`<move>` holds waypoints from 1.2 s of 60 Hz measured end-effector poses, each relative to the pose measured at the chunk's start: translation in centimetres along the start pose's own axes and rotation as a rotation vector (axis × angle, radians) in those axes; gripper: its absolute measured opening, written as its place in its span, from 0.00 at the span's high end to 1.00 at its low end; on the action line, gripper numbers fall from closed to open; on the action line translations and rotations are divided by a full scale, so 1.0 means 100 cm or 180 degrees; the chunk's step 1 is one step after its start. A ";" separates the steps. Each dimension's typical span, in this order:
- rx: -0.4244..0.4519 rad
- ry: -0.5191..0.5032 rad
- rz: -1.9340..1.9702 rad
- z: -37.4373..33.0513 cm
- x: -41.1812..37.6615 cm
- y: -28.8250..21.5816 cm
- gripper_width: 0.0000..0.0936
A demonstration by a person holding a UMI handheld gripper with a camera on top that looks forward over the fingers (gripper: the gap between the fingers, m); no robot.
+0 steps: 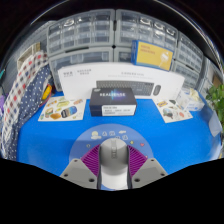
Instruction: Arrange mouse
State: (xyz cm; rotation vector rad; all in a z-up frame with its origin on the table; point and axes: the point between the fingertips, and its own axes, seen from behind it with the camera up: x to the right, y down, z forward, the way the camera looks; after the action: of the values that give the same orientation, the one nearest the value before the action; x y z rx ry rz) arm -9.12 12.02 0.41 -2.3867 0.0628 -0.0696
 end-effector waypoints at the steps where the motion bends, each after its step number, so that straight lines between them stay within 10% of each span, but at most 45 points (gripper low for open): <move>1: -0.0029 -0.0005 0.0004 0.002 0.000 0.003 0.62; 23: -0.0149 -0.0074 0.0055 0.006 -0.001 0.013 0.47; 31: -0.0108 -0.0001 0.0118 -0.007 0.013 -0.001 0.13; 72: 0.0732 -0.0305 0.0059 -0.212 0.017 -0.124 0.13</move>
State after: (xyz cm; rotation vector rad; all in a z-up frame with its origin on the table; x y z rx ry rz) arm -8.54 6.46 24.42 -2.1561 0.0300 0.0443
